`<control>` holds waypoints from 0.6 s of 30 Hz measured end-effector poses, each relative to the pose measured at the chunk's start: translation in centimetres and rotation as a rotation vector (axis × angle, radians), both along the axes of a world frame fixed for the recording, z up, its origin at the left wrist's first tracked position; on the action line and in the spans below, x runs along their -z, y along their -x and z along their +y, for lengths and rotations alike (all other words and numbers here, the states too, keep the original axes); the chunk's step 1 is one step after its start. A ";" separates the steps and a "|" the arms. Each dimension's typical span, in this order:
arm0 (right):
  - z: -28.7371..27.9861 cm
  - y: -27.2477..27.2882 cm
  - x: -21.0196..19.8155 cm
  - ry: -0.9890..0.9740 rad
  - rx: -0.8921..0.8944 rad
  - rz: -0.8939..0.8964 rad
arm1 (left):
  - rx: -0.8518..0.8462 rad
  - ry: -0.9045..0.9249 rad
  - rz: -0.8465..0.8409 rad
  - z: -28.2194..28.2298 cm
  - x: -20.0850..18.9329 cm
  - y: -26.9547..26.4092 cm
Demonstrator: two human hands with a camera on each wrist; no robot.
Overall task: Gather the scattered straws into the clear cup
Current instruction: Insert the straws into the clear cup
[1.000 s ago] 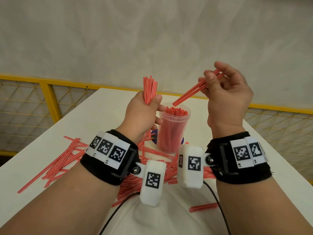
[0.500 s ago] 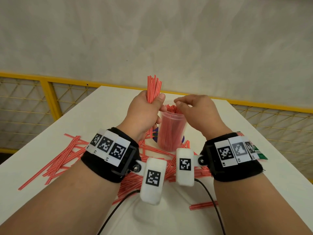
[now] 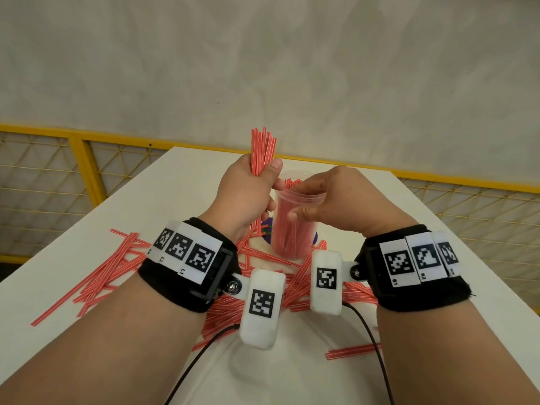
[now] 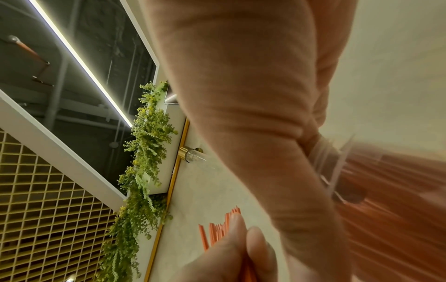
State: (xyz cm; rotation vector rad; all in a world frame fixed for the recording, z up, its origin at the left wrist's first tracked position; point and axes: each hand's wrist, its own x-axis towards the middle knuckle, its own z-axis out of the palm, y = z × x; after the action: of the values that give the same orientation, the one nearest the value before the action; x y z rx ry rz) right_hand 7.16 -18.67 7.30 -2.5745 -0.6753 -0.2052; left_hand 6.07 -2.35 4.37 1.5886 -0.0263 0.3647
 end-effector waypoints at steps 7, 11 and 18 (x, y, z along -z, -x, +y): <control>0.1 -0.5 0.7 0.030 -0.005 -0.049 | -0.017 0.052 0.013 0.2 0.1 -0.1; 0.2 -0.7 0.6 -0.179 0.024 -0.131 | 0.079 0.133 0.042 0.0 -0.1 0.2; 0.8 -0.4 -0.4 -0.625 0.082 -0.169 | 0.227 0.158 0.057 -0.2 -0.4 0.6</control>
State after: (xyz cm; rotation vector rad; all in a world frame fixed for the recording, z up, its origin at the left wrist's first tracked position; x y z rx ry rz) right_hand 7.55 -17.91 7.71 -1.9953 -0.4666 -0.5683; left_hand 5.48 -2.60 4.75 1.4218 -0.1301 0.1409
